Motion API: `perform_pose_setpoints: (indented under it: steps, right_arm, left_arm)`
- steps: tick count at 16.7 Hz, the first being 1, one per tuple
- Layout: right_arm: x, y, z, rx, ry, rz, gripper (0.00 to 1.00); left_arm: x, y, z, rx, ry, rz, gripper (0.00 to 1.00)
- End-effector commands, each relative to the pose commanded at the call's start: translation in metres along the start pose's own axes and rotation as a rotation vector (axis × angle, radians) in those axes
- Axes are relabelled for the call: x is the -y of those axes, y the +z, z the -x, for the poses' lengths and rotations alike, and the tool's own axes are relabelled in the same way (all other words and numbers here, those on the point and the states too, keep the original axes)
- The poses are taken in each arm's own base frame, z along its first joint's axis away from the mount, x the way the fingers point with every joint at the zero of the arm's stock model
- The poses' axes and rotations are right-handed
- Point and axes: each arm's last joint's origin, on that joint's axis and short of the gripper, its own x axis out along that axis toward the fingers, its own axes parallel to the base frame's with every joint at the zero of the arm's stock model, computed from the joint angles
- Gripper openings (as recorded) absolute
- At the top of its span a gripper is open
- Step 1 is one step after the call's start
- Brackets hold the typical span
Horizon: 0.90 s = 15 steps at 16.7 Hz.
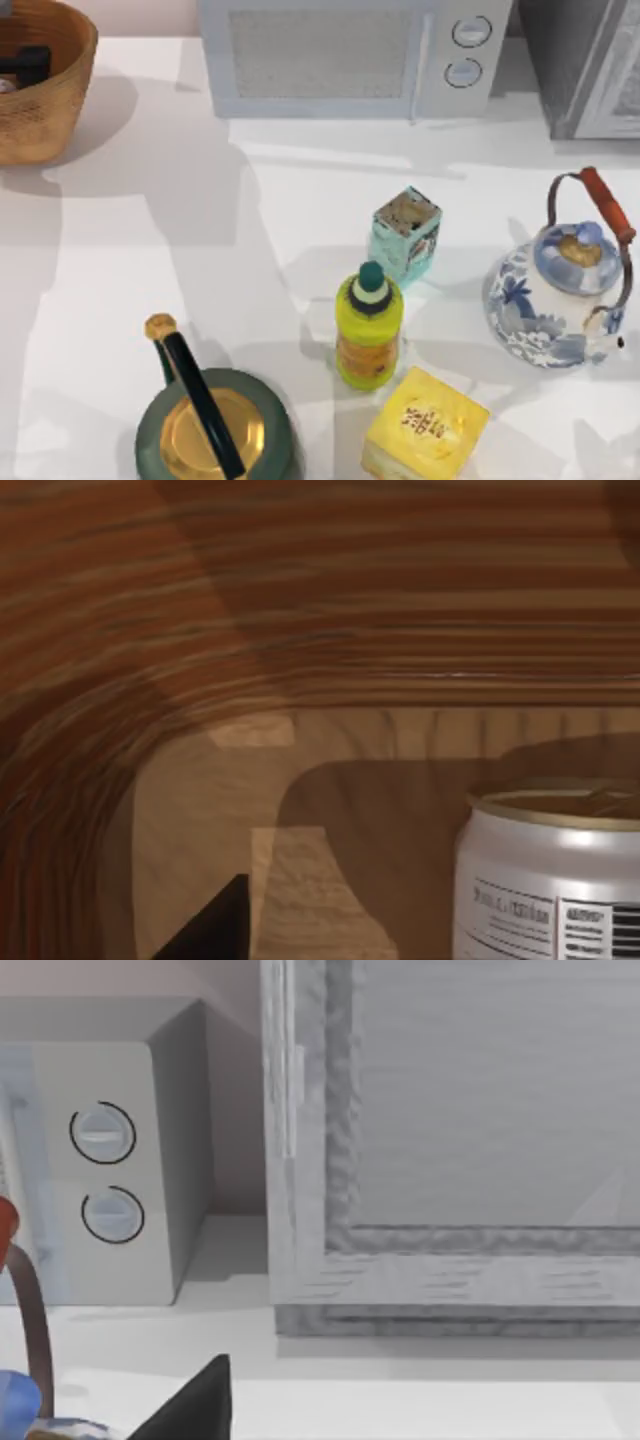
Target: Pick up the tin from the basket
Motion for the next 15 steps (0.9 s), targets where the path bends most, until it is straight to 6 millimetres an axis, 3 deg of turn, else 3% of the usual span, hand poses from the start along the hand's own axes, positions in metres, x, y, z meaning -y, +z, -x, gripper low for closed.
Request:
perform_pose_setpoints:
  steps: [3,15]
  right_arm:
    - [0.0,0.0,0.0,0.0,0.0,0.0,1.0]
    - [0.0,0.0,0.0,0.0,0.0,0.0,1.0]
  left_arm:
    - [0.0,0.0,0.0,0.0,0.0,0.0,1.0]
    - [0.0,0.0,0.0,0.0,0.0,0.0,0.1]
